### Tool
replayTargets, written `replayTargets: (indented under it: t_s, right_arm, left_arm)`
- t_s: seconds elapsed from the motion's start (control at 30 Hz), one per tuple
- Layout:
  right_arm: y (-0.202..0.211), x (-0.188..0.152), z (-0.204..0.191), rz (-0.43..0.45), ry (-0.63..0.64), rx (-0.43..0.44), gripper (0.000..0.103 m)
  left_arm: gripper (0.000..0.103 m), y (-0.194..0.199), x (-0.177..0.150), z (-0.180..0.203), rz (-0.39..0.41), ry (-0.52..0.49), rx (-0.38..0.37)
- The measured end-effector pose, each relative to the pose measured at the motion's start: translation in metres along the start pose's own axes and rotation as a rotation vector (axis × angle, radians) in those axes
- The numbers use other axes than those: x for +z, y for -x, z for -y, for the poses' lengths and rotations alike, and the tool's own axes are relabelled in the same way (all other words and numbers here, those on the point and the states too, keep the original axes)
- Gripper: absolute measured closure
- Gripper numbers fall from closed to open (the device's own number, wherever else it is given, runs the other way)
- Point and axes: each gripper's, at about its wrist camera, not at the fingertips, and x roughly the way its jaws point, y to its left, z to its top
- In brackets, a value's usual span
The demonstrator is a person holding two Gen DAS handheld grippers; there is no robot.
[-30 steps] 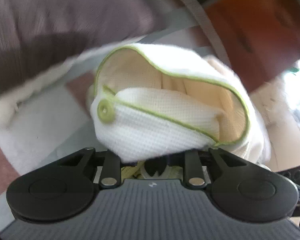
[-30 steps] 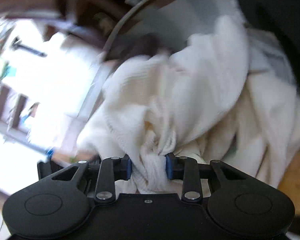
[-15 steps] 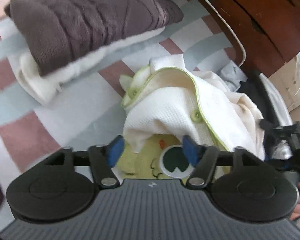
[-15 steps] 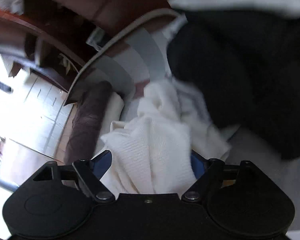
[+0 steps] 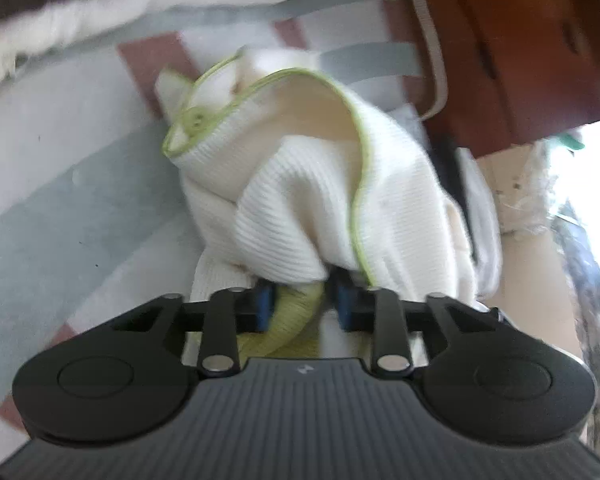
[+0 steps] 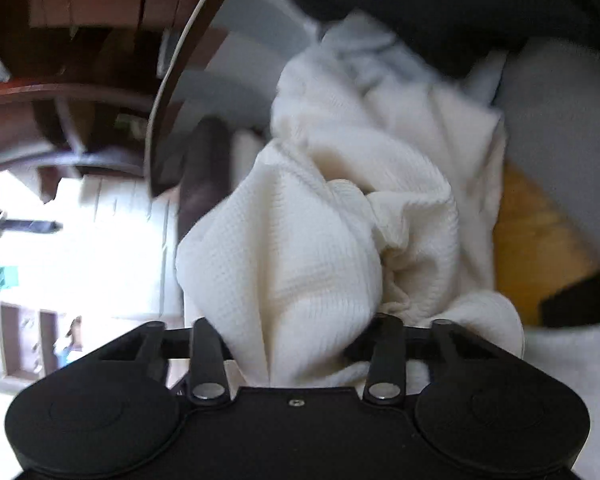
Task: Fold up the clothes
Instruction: 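Lift the garment with both grippers and carry it onto the open mattress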
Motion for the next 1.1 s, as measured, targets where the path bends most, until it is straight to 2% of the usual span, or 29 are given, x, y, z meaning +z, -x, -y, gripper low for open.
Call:
replayTargets:
  t_s: [0.07,0.23,0.3,0.37,0.47,0.57,0.7,0.77,0.83,0.93,0.97,1.03,1.1]
  right_arm:
    - [0.001,-0.008,-0.016,-0.064,0.036,0.043,0.060]
    - [0.000,-0.031,-0.065,-0.231,0.144,0.152,0.060]
    - [-0.003,-0.043,-0.086,-0.295,0.172,0.207,0.060]
    - [-0.008,-0.059,-0.107,-0.331,0.192,0.251,0.060]
    - [-0.015,-0.084,-0.139,-0.386,0.222,0.317,0.060]
    - [-0.032,-0.097,-0.176,-0.469,0.244,0.379,0.060]
    - [-0.060,-0.138,-0.219,-0.659,0.329,0.460,0.059]
    - [-0.076,-0.167,-0.233,-0.774,0.372,0.488,0.059]
    - [-0.096,-0.195,-0.248,-0.876,0.409,0.505,0.060]
    - [-0.127,-0.230,-0.276,-0.984,0.437,0.519,0.060]
    - [-0.136,-0.240,-0.290,-1.019,0.451,0.528,0.060]
    - [-0.140,-0.264,-0.331,-1.082,0.548,0.589,0.060]
    - [-0.133,-0.287,-0.370,-1.135,0.651,0.683,0.060]
  left_arm:
    - [0.079,0.025,-0.007,0.010,0.035,-0.021,-0.017]
    - [0.079,0.101,-0.022,-0.006,0.142,0.123,-0.184]
    - [0.079,0.131,-0.026,-0.004,0.189,0.134,-0.193]
    - [0.079,0.167,-0.028,0.011,0.250,0.089,-0.156]
    - [0.079,0.222,-0.031,0.040,0.337,-0.030,-0.059]
    - [0.079,0.274,-0.044,0.048,0.436,-0.061,-0.038]
    - [0.079,0.337,-0.075,0.010,0.552,0.031,-0.107]
    - [0.079,0.373,-0.100,0.001,0.621,0.052,-0.070]
    - [0.079,0.401,-0.120,0.000,0.698,0.052,-0.002]
    - [0.079,0.447,-0.142,0.008,0.809,0.004,0.084]
    - [0.080,0.461,-0.146,0.009,0.843,-0.007,0.090]
    - [0.080,0.496,-0.159,0.020,0.941,-0.051,0.070]
    - [0.079,0.524,-0.169,0.046,1.024,-0.136,0.115]
